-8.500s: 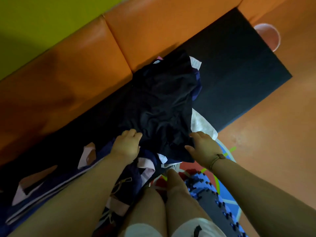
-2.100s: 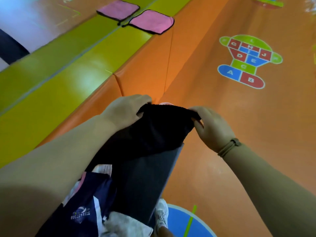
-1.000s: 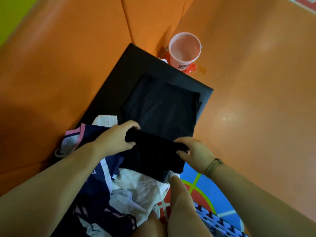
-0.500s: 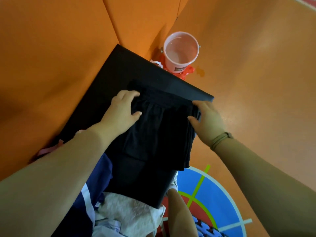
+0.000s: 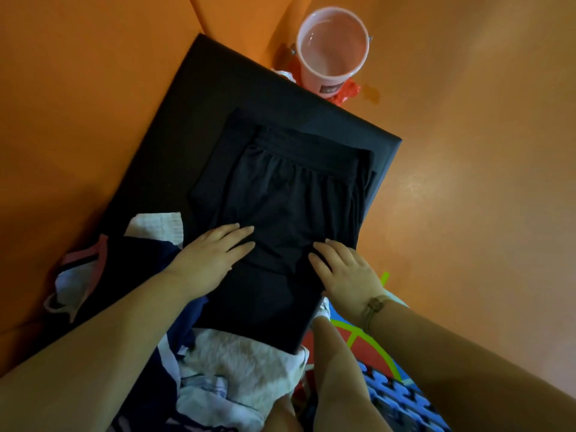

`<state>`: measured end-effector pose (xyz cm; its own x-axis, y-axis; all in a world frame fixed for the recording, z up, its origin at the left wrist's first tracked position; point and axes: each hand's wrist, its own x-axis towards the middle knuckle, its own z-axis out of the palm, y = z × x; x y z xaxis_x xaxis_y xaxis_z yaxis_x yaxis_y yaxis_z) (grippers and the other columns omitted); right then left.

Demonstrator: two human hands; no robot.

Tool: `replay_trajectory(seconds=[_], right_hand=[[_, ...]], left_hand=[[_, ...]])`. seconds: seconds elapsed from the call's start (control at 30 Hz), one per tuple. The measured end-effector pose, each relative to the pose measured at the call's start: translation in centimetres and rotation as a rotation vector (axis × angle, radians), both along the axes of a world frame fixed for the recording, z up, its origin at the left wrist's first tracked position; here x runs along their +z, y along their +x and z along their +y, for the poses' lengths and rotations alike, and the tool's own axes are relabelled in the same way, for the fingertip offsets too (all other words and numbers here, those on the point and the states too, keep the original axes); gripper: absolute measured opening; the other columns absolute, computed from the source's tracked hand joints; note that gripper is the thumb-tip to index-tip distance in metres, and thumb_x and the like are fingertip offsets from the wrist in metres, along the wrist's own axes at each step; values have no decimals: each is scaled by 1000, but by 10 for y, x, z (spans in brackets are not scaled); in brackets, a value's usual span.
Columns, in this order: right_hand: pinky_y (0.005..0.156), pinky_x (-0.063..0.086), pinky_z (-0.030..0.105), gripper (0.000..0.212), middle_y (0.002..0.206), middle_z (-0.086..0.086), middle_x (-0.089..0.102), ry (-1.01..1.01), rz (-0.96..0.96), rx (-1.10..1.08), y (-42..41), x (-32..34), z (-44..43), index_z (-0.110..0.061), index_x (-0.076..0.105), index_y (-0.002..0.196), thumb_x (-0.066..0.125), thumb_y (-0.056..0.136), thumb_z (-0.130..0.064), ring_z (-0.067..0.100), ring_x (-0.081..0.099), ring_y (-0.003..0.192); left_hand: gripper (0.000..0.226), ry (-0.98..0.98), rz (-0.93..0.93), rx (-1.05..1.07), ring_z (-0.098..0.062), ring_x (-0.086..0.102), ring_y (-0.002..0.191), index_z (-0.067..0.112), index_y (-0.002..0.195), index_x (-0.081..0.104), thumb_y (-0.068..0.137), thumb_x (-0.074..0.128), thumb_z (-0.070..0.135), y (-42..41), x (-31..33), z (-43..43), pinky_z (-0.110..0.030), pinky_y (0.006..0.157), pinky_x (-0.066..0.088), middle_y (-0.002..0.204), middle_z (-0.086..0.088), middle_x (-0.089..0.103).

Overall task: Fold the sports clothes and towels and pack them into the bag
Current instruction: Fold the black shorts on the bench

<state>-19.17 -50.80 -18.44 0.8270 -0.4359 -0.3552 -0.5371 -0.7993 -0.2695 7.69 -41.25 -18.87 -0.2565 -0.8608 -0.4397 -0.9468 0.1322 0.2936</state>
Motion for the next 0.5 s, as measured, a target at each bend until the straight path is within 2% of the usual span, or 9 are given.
replay_trajectory(seconds=[0.03,0.1,0.2,0.27,0.33,0.43,0.5], right_hand=[[82,56,38,40,116,12,66,-40,-39,11,-3,-2,-1,-9,68,110,56,73,-19,32,63,105],[82,55,37,44,117,11,66,-102,-71,46,-6,-4,-3,-9,68,110,39,78,-12,30,64,105],[81,54,36,44,115,10,68,-112,-104,43,-9,-3,-6,-9,70,107,37,77,-9,29,66,104],[78,56,37,42,112,9,69,-18,-119,-19,-7,0,-10,-8,71,104,42,73,-8,28,67,101],[74,58,36,44,110,6,69,125,-135,-133,-4,11,-18,-9,69,107,53,66,-6,26,67,99],[82,48,25,45,113,-2,64,440,-65,-379,-7,30,-38,-21,58,124,57,81,-8,20,60,100],[78,47,26,41,98,-6,64,584,-67,-494,-9,38,-52,-31,58,118,61,82,-12,16,61,85]], left_hand=[[76,-6,8,13,-31,56,119,13,121,62,50,87,-2,4,0,-2,-42,86,52,136,-9,53],[74,-38,54,41,-31,60,114,9,119,63,51,84,-10,11,-2,-5,-44,85,54,133,-10,56],[48,-102,67,44,-31,67,101,4,106,70,60,75,-8,15,2,-10,-44,78,55,121,-12,64],[32,-91,110,136,-31,67,98,5,100,72,71,60,2,15,9,-15,-44,79,55,114,-11,68],[28,-37,185,329,-26,60,106,10,107,68,85,50,8,18,17,-19,-38,89,50,116,-5,65],[23,68,239,486,-16,56,107,16,113,64,92,54,12,27,34,-33,-26,89,41,111,3,61],[24,103,272,545,-12,56,105,21,115,63,93,55,19,31,51,-50,-26,90,42,111,8,60]])
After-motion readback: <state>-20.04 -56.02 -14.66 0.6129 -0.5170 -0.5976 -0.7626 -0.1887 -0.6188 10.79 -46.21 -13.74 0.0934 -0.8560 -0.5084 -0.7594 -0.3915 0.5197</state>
